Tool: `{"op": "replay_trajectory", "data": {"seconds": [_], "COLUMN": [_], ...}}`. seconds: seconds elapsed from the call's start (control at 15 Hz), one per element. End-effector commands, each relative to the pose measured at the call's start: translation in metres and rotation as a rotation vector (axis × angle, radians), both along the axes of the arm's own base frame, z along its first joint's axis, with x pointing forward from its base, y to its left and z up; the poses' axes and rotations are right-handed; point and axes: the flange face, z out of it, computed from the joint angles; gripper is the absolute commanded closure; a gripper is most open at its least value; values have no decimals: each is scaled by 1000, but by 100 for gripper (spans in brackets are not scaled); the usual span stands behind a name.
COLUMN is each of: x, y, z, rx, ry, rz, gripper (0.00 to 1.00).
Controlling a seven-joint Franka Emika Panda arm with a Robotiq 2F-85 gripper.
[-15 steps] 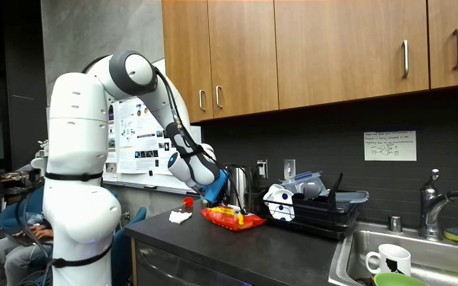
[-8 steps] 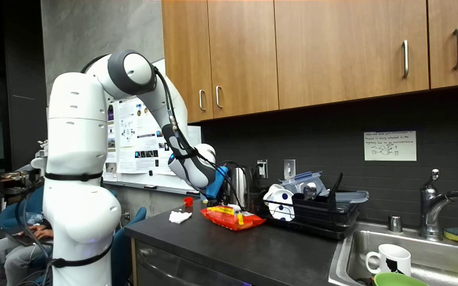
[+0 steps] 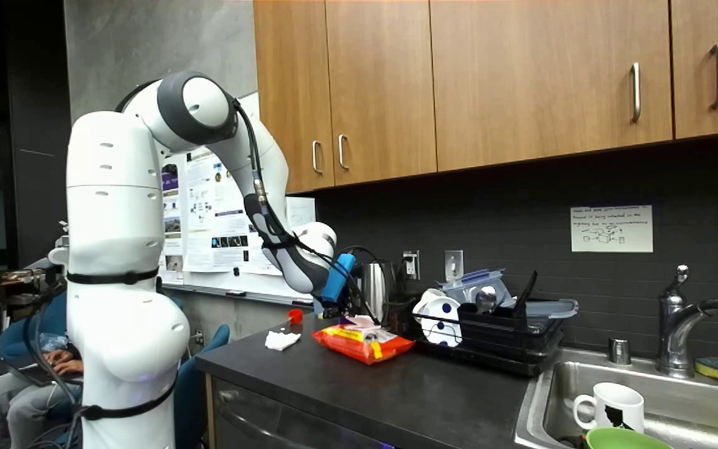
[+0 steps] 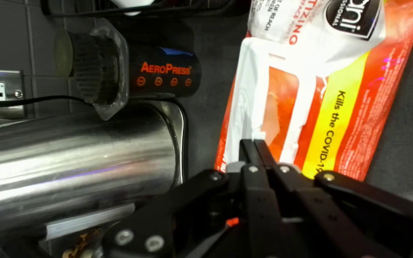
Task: Open the orange packet.
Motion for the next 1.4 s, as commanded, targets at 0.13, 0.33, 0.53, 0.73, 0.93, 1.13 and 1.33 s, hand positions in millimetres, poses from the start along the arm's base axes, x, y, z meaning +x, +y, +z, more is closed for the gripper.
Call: {"op": "replay_trajectory", "data": {"seconds": [0.13,0.33,0.53,0.73,0.93,1.13,1.33], "x": [-6,-1,6,11,16,18,13], "y": [0,6,15,23,32,39,30], "z": [18,21,25,27,27,22,12], "rx": [52,89,120,130,139,151,152], "ry": [-13,-28,-50,-79,-99,-99,-64], "rz": [2,7,2,2,13,21,-6], "gripper": [100,100,100,100,100,100,68]}}
